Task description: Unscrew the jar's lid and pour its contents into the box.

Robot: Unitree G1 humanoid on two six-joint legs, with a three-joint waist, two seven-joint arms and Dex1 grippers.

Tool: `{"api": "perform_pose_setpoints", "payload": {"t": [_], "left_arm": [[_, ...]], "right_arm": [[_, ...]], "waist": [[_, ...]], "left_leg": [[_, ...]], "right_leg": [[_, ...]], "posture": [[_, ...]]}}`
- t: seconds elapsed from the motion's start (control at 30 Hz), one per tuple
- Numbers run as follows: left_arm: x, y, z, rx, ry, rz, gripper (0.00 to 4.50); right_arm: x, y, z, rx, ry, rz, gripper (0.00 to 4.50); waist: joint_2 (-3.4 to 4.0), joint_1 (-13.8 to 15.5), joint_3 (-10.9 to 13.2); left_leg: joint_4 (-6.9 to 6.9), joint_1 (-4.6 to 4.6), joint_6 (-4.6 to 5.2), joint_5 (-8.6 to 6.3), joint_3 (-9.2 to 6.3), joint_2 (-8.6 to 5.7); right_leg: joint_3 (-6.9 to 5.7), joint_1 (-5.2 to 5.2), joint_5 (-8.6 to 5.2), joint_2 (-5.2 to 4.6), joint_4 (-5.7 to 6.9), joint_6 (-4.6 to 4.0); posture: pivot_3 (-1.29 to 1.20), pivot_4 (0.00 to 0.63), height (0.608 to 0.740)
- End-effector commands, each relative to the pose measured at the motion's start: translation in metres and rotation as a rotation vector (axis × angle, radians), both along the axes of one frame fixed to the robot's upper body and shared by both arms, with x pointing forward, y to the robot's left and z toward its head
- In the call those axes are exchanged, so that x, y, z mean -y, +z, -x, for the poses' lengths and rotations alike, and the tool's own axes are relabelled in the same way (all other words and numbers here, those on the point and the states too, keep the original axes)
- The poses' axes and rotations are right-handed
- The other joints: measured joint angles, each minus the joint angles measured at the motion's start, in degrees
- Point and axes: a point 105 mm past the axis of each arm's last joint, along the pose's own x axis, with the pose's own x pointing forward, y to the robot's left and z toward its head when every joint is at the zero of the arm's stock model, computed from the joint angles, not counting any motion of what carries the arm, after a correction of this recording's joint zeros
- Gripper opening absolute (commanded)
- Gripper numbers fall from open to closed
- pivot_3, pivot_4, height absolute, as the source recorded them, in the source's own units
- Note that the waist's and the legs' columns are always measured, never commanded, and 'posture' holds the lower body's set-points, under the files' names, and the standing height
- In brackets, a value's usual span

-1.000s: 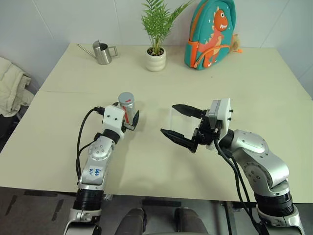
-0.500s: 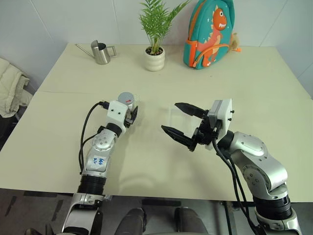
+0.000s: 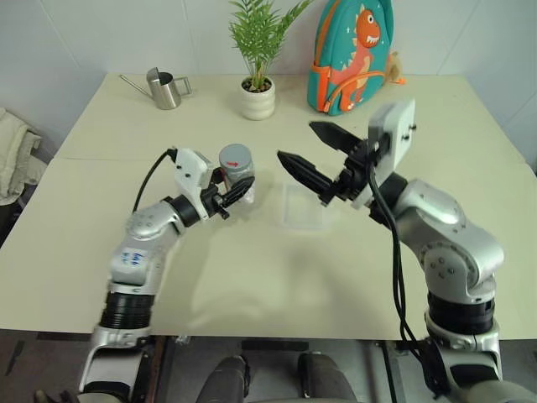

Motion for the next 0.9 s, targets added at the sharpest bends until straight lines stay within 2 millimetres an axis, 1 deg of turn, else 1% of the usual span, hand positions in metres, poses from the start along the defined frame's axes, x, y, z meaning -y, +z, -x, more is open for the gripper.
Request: {"api": "perform_pose_setpoints", "payload": {"t": [0.03,0.1,0.23,0.37,0.47,0.7,0.77,0.8,0.9], "left_arm": [[0.009,0.011,0.012,-0.02,-0.103,-0.005,1.92],[0.011,0.008,0.013,-0.015,-0.113,-0.045,1.92],[0.017,0.012,0.012,-0.016,-0.123,-0.026,1.92],[0.025,0.013,0.017,-0.015,-0.168,-0.041,1.92],[0.029,0.014,0.019,-0.021,-0.188,-0.035,1.92],[0.029,0.013,0.019,-0.02,-0.174,-0.023,1.92],[0.03,0.013,0.02,-0.017,-0.176,-0.022,1.92],[0.03,0.015,0.021,-0.015,-0.178,-0.022,1.92],[0.029,0.016,0.021,-0.01,-0.18,-0.027,1.92]], "right_arm": [[-0.014,0.0,0.002,-0.024,0.068,0.047,4.5],[-0.021,0.001,-0.002,-0.044,0.065,0.035,4.5],[-0.035,-0.007,-0.005,-0.065,0.059,0.069,4.5],[-0.037,-0.015,-0.01,-0.094,0.05,0.09,4.5],[-0.037,-0.015,-0.011,-0.091,0.056,0.095,4.5],[-0.035,-0.015,-0.015,-0.101,0.04,0.079,4.5],[-0.032,-0.015,-0.017,-0.103,0.033,0.069,4.13],[-0.031,-0.011,-0.014,-0.097,0.05,0.051,3.92],[-0.03,-0.007,-0.008,-0.087,0.085,0.03,2.94]], "waist": [[0.0,0.0,0.0],[-0.01,0.0,0.0],[-0.01,0.0,0.0],[-0.01,0.0,0.0],[-0.01,0.0,0.0],[-0.01,-0.2,0.0],[-0.01,-0.1,0.0],[-0.01,-0.1,0.0],[-0.01,-0.1,0.0]], "left_leg": [[0.03,-0.01,0.01,-0.01,0.0,-0.02],[0.06,-0.01,0.03,-0.01,0.02,-0.09],[0.06,-0.02,0.07,0.02,0.04,-0.12],[0.04,-0.03,0.07,0.02,0.03,-0.13],[0.07,-0.03,0.07,0.01,0.05,-0.15],[0.06,-0.03,0.07,0.02,0.08,-0.12],[0.06,-0.03,0.07,0.02,0.08,-0.12],[0.07,-0.03,0.06,0.02,0.08,-0.12],[0.06,-0.03,0.07,0.02,0.08,-0.13]], "right_leg": [[-0.01,0.01,0.0,0.01,-0.04,0.0],[-0.01,0.01,0.0,0.03,-0.04,0.0],[0.0,0.0,0.01,0.03,-0.04,0.01],[-0.01,-0.02,0.01,0.03,-0.02,0.01],[0.0,-0.02,0.01,0.03,-0.02,0.02],[0.02,-0.07,0.01,0.03,0.02,0.02],[0.02,-0.08,0.01,0.03,0.03,0.02],[0.02,-0.08,0.01,0.03,0.04,0.02],[0.02,-0.08,0.01,0.03,0.03,0.02]], "posture": [[0.0,0.15,0.74],[0.0,0.15,0.74],[0.0,0.15,0.74],[0.0,0.15,0.74],[0.0,0.15,0.74],[0.0,0.15,0.74],[0.0,0.15,0.74],[0.0,0.15,0.74],[0.0,0.15,0.74]]}}
